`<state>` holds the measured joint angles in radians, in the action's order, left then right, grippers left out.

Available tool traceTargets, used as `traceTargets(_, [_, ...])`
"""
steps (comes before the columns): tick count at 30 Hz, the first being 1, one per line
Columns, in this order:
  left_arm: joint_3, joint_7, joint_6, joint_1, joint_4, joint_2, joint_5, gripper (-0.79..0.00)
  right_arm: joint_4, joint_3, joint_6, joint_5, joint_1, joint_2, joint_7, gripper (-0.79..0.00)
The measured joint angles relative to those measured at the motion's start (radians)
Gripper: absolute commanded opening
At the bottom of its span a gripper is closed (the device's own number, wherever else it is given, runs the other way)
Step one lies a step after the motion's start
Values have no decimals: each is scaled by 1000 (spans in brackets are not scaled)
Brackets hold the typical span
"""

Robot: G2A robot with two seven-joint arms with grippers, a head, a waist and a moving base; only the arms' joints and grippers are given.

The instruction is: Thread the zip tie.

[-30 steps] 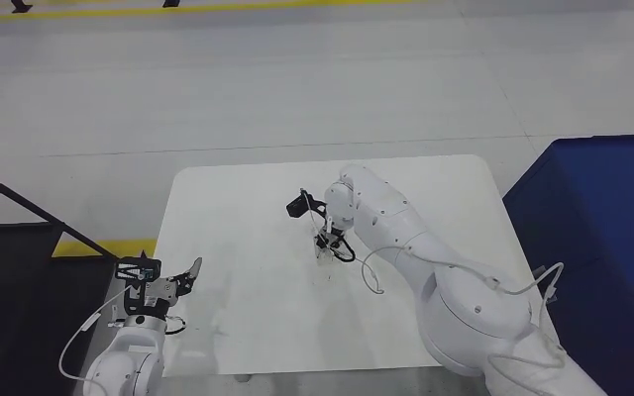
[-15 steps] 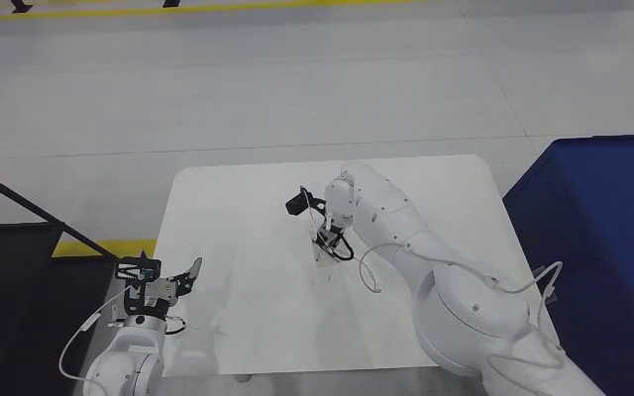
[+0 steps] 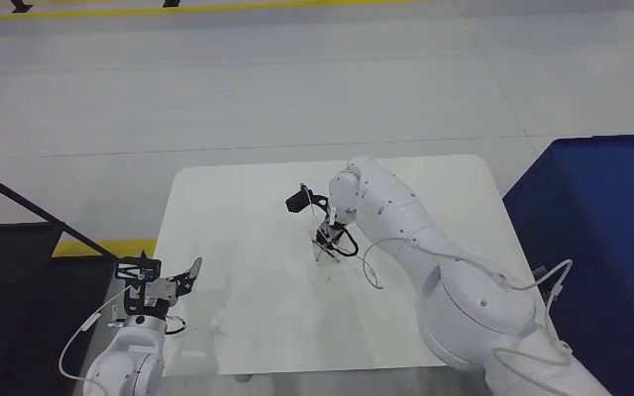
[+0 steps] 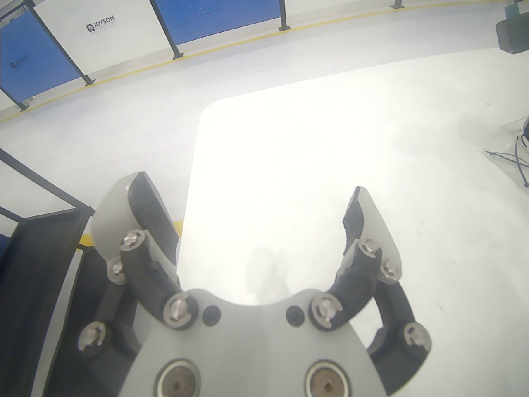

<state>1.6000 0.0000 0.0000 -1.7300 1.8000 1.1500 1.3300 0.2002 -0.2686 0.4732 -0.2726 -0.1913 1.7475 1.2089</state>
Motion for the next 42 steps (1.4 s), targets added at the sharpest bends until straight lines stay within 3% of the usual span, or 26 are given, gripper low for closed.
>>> traceTargets(4, [0,0,0,0,0,0,0,0,5,6,-31,-34,-12,4,-27,-723])
traceTargets(15, [0,0,0,0,0,0,0,0,3,4,-62,-81,-25,17,-51,-693])
traceTargets(42, [0,0,0,0,0,0,0,0,-31,-27,-114,-128,-34,41,-58,-785])
